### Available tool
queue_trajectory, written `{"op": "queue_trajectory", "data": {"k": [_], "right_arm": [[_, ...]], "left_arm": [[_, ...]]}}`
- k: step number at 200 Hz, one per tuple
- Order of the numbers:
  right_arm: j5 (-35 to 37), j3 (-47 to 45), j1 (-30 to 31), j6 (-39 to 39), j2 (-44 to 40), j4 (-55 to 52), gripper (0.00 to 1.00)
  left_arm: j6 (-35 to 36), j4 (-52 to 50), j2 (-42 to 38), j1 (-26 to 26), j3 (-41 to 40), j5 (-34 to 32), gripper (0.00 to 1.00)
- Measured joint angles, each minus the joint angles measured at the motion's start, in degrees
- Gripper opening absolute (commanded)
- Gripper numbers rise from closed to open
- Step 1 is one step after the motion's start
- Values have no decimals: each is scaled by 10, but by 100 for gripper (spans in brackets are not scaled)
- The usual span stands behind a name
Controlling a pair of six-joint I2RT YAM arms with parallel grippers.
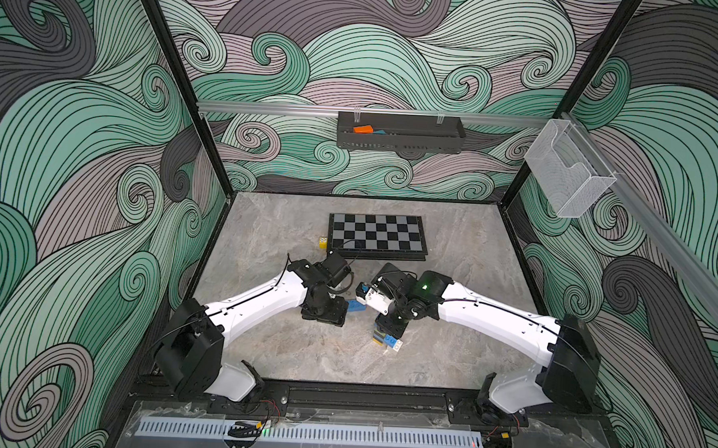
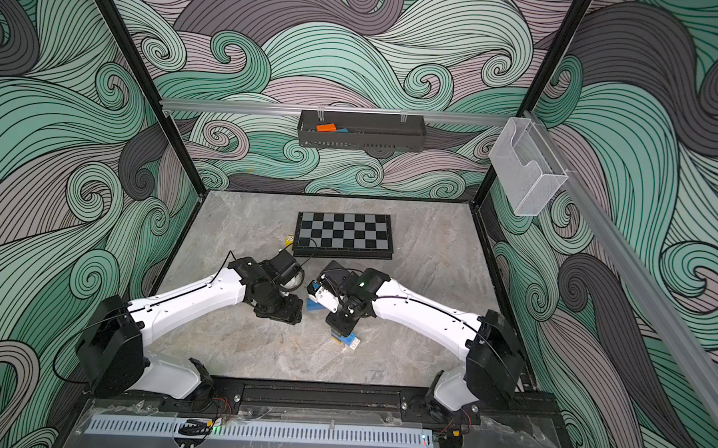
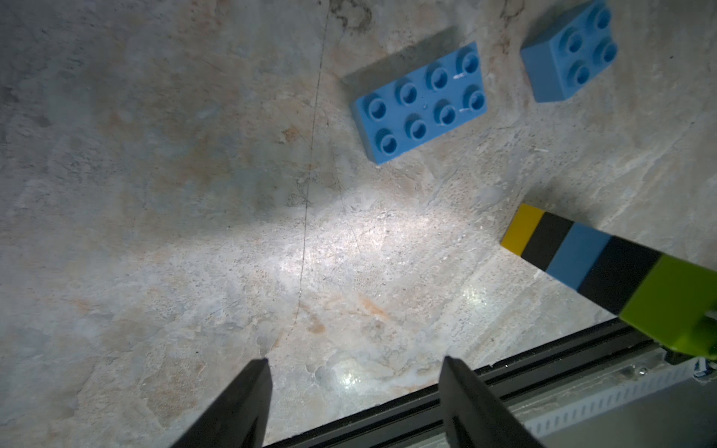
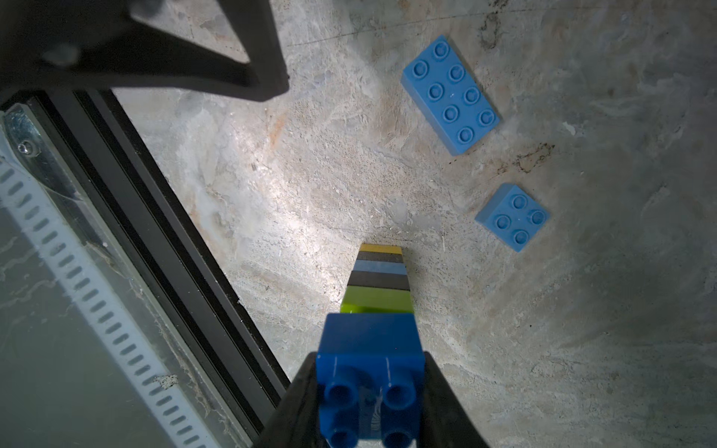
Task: Assemble a giraffe with lego
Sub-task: Assemble the lego brick with the lego brick.
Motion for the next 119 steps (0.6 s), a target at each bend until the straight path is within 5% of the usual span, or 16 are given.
{"op": "queue_trajectory", "data": {"k": [47,119], "right_arm": [[3,-5,2,13,4,-3,24],[3,-5,2,19,11,0,24]], "left_arm": [[21,4,-57,0,-28,-10,82],[73,26,-244,-13,-86,-6,87]]}}
